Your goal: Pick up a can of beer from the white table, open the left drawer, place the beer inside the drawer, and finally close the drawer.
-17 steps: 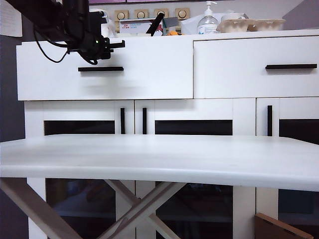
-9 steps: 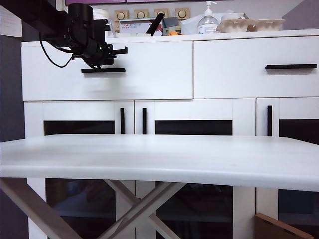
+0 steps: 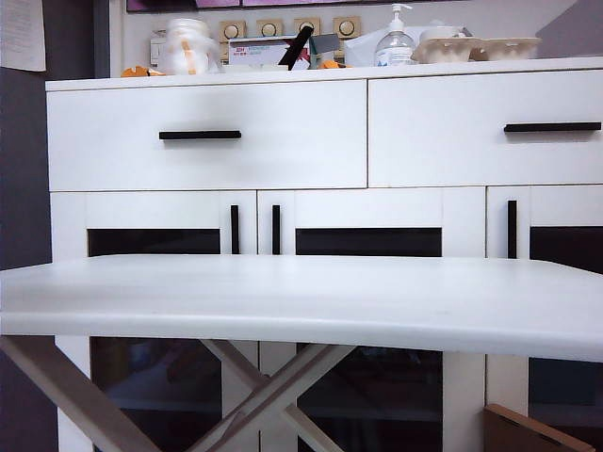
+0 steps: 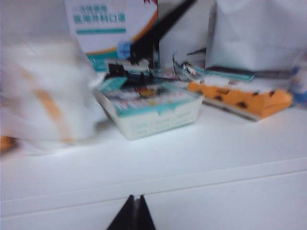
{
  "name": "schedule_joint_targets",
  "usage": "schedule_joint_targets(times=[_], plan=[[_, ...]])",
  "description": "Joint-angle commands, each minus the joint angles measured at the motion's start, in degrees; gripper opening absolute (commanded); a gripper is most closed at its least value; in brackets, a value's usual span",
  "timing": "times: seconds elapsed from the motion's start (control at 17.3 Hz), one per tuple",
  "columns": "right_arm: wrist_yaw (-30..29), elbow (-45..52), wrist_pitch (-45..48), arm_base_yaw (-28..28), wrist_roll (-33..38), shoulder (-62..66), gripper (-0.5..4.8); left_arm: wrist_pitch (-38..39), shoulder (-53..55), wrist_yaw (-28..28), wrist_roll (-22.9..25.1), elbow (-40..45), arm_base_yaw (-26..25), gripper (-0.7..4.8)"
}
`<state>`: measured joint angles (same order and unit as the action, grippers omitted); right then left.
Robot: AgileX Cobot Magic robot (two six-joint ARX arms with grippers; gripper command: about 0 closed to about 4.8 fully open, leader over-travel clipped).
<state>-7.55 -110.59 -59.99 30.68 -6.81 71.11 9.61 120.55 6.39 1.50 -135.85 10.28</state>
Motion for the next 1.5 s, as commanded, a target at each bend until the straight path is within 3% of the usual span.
schedule_joint_targets(times=[0.06, 0.17, 0.35, 0.46, 0.64, 0.87, 1.04, 1.27, 1.44, 1.5], plan=[[0.2, -0.1, -7.6, -0.8, -2.1, -1.5, -0.01, 10.3, -7.2, 0.3, 0.0, -0.2, 0.0, -0.06], [-1.3, 3.3, -8.6, -0.8, -2.7, -3.5, -0.01, 16.9, -14.3, 0.3, 0.0, -0.2, 0.0, -0.06], [-9.5, 13.7, 1.1, -0.8, -0.3, -9.6, -0.01, 22.9, -21.2, 2.1, 0.8, -0.2, 0.0, -0.06], [-7.8, 21.1, 5.7, -0.8, -0.2, -14.2, -0.01, 28.9, -25.2, 4.0, 1.3, -0.2, 0.1, -0.06], [-7.8, 31.3, 10.8, -0.7, 2.0, -21.6, -0.01, 40.7, -32.3, 4.2, 6.6, 0.0, 0.8, -0.06], [-5.8, 49.1, 27.3, -0.7, 4.3, -33.8, -0.01, 44.3, -45.2, 3.8, 7.0, 6.0, 0.8, -0.06], [-5.0, 60.3, 33.8, -0.7, 4.2, -41.4, 0.00, 42.7, -60.1, 0.9, 5.9, 20.2, 0.8, -0.06], [-6.0, 64.9, 32.4, -0.7, 4.2, -44.0, 0.00, 27.2, -83.9, -0.2, 5.1, 53.1, 0.8, -0.06], [-7.6, 64.9, 31.9, -0.5, 4.2, -43.9, 0.00, 17.5, -99.7, -0.5, -1.7, 79.2, 0.8, -0.06], [-7.6, 64.9, 31.9, -0.4, 4.2, -43.9, 0.00, 16.3, -102.9, -2.3, -1.6, 84.8, 0.8, -0.06]])
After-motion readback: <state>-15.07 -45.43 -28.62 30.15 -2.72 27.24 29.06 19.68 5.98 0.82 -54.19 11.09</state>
